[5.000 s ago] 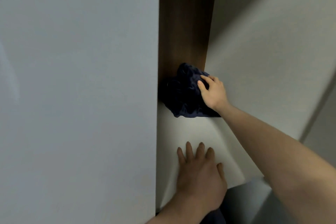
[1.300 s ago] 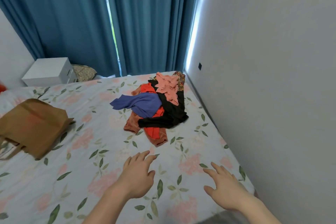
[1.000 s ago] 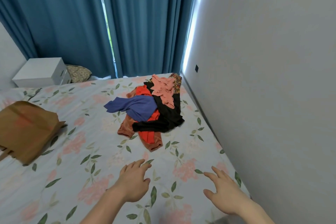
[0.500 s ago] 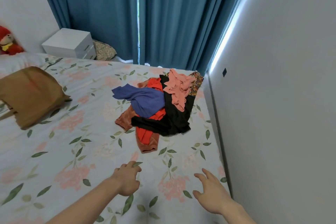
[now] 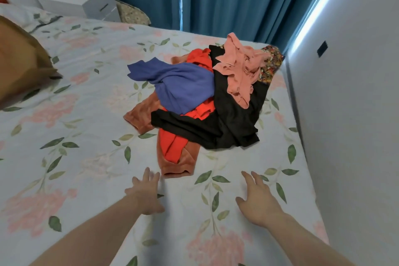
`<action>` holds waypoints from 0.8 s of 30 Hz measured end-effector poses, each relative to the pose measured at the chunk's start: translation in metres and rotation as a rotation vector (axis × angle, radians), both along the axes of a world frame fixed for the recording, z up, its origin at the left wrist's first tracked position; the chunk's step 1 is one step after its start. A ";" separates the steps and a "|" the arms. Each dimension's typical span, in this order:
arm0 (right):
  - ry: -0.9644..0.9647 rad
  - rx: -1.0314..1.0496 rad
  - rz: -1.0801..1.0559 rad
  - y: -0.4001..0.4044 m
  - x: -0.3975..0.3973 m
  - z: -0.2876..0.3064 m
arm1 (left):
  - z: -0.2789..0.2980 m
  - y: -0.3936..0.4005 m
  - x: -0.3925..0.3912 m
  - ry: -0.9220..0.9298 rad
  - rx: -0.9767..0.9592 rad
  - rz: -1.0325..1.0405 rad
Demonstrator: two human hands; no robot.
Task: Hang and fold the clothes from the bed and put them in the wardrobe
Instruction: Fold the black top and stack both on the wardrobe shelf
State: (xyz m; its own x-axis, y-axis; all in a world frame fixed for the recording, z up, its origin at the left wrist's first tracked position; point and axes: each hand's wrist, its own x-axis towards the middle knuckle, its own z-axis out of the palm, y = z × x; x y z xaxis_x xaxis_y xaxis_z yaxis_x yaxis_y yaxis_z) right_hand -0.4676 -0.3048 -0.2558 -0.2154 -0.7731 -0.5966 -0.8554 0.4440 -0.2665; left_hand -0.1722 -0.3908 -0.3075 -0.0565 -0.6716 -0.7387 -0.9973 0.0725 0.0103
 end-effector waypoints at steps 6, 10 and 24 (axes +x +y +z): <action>-0.002 -0.128 -0.113 -0.081 -0.034 -0.091 | -0.096 -0.018 -0.015 0.067 -0.087 0.126; -0.106 -0.268 -0.286 -0.130 -0.046 -0.124 | -0.110 -0.019 -0.009 0.101 -0.091 0.174; -0.020 -0.430 -0.307 -0.138 -0.031 -0.155 | -0.122 -0.027 -0.009 0.097 -0.113 0.171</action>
